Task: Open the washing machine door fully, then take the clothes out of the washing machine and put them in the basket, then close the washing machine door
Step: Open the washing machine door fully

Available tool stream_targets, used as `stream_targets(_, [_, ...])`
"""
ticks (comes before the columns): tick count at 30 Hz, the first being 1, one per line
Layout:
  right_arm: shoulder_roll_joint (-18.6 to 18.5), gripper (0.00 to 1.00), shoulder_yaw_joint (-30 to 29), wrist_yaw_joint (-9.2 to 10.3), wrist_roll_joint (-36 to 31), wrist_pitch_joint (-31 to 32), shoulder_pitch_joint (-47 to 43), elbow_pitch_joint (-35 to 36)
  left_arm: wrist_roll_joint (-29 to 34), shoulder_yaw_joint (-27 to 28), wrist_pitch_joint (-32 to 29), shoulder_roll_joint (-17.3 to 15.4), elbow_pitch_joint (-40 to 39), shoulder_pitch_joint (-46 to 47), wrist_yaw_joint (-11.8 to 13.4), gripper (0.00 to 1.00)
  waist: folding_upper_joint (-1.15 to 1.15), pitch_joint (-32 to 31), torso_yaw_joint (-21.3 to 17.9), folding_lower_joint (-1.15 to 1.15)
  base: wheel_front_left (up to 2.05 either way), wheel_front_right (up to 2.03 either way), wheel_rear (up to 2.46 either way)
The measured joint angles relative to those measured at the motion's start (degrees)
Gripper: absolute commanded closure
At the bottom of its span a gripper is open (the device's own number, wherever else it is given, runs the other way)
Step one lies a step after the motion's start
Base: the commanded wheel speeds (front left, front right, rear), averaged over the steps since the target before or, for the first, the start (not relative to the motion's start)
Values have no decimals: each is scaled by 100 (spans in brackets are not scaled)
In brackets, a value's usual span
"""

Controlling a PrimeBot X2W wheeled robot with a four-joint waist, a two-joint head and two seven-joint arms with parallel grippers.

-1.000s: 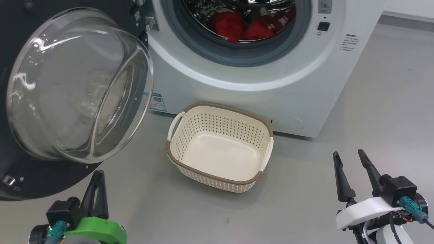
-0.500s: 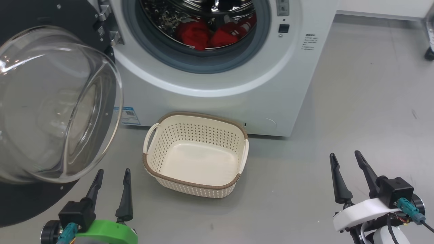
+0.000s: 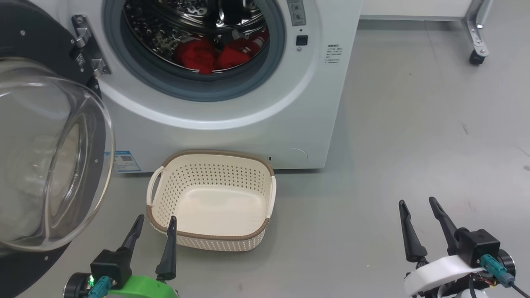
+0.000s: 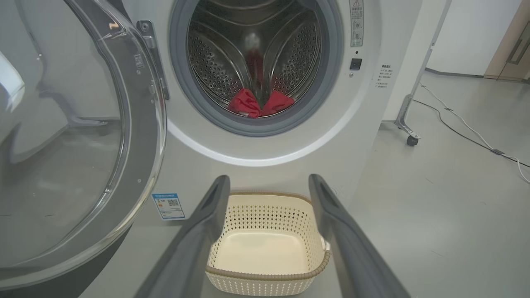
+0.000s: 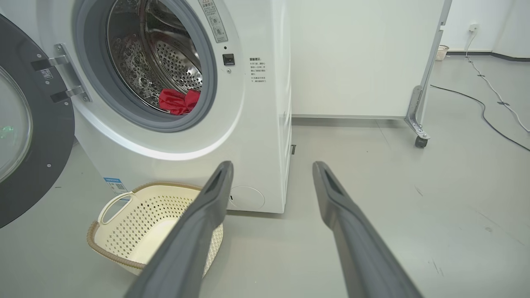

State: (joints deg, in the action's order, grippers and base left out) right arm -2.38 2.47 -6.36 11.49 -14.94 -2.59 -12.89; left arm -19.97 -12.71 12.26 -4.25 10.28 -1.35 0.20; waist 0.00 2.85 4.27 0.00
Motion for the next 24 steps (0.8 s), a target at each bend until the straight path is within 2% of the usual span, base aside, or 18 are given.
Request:
stream_targets(4, [4, 0, 0, 8, 5, 0, -102, 37, 46, -40, -60, 0, -38, -14, 8, 0, 0, -29, -135, 0, 0, 0, 0])
stream_targets(7, [7, 0, -27, 98, 11, 0, -163, 87, 101, -69, -109, -1, -68, -14, 14, 0, 0, -47, -189, 0, 0, 0, 0])
stream_targets(24, [10, 0, 38, 156, 129, 0, -253, 205, 135, -123, -219, 0, -181, -25, 158, 0, 0, -66, -224, 0, 0, 0, 0])
